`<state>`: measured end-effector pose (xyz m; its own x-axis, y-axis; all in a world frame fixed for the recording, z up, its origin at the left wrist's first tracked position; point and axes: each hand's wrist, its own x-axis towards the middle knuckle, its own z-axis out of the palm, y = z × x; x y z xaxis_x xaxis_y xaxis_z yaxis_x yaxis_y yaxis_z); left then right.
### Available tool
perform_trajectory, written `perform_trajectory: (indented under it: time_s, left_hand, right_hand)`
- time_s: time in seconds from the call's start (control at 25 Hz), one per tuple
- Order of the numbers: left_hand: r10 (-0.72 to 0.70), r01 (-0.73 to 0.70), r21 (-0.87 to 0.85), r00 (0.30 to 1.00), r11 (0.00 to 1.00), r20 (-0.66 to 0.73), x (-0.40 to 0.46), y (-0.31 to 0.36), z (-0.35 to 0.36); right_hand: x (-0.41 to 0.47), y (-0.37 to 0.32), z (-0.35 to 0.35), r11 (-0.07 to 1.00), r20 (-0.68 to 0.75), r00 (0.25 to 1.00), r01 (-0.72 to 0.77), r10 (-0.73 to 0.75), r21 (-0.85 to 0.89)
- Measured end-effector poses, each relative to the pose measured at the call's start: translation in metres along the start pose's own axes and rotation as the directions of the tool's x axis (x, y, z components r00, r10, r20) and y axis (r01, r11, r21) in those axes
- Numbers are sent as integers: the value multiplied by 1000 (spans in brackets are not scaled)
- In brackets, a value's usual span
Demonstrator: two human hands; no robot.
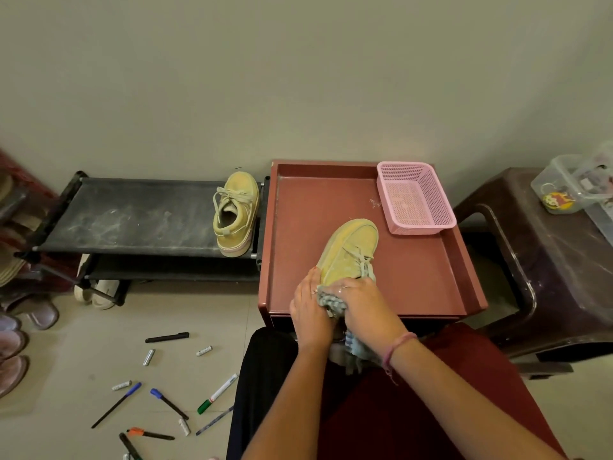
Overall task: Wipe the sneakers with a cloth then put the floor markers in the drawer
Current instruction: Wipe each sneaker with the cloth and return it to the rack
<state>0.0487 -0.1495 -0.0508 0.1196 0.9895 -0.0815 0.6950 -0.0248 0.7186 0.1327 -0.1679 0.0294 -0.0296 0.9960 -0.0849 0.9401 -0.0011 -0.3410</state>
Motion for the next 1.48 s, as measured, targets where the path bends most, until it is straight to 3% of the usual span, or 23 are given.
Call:
perform_trajectory:
  time_s: [0.04, 0.24, 0.28, 0.36, 0.44, 0.56, 0.72, 0.92, 1.2, 1.48]
  left_hand:
    - [-34, 34, -14, 999, 999, 0, 0, 1, 1]
    - [-152, 135, -317, 988, 939, -28, 3, 2, -2]
    - [-198, 168, -388, 980, 906, -38, -1, 4, -3]
    - [-295, 236, -514, 955, 825, -35, -9, 4, -6]
    - [-351, 276, -600, 936, 751, -9, -17, 2, -7]
    - [-379, 262, -689, 925, 676, -19, -22, 8, -28]
    - [-413, 148, -795, 900, 589, -138, -10, 7, -89]
    - [-490, 73, -817, 829, 572, -268, 27, -29, -170]
    - [-627, 253, -739, 726, 624, -282, 94, -86, -203]
    - [-724, 369, -731, 646, 573, -241, 151, -119, -178]
  right_hand:
    - [-2, 11, -15, 986, 29, 999, -39, 34, 165]
    - [-15, 57, -48, 820, -117, 940, -214, 321, 531]
    - [-18, 61, -51, 735, -100, 920, -234, 380, 637]
    - [-18, 69, -59, 437, -34, 854, -232, 519, 869]
    - [-16, 72, -64, 212, 50, 787, -226, 615, 951]
    - [-9, 71, -64, 76, 104, 751, -202, 652, 976]
    - [14, 60, -65, -38, 138, 758, -148, 638, 988]
    - [43, 46, -59, -200, 217, 784, -120, 582, 972]
    - [68, 52, -43, -311, 284, 771, -117, 570, 943]
    - [72, 79, -27, -381, 358, 749, -153, 558, 912]
